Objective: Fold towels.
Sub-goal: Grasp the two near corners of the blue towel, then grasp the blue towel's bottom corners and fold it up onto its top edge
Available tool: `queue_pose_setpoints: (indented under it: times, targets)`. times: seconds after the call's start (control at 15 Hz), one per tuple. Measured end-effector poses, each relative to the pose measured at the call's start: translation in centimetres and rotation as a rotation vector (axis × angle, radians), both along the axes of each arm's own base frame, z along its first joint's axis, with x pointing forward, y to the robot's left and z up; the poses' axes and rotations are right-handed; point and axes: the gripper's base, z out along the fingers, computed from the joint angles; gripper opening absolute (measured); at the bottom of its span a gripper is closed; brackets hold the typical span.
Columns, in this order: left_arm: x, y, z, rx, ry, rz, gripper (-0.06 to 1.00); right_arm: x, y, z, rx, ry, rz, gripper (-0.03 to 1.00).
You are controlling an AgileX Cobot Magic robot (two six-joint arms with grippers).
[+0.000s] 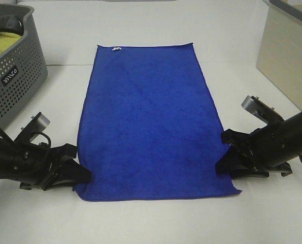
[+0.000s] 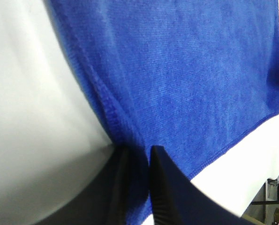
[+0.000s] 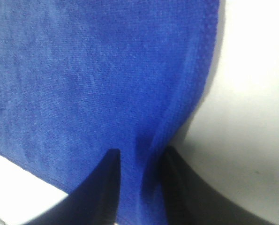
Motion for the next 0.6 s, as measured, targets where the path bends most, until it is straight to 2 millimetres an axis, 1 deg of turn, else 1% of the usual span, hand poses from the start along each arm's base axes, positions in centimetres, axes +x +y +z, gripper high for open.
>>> queue_pose_setpoints:
  times: [0.13, 0.2, 0.27, 0.33, 0.6]
  targets:
    - [-0.01, -0.05, 0.04, -0.007, 0.000, -0.003, 0.03, 0.01, -0.02, -0.01, -0.003, -0.001, 0.001, 0.11]
    - [-0.01, -0.05, 0.04, -0.007, 0.000, -0.003, 0.03, 0.01, -0.02, -0.01, -0.003, -0.001, 0.001, 0.11]
    - [-0.02, -0.05, 0.05, -0.007, 0.000, -0.003, 0.00, 0.00, -0.03, -0.01, -0.004, -0.001, 0.001, 0.03]
    - [-0.02, -0.05, 0.05, -0.007, 0.000, -0.003, 0.00, 0.00, -0.02, -0.01, -0.003, 0.000, 0.001, 0.00]
    - [-0.30, -0.08, -0.01, -0.003, 0.015, -0.033, 0.00, -0.21, 0.12, 0.27, 0.016, 0.023, 0.000, 0.00]
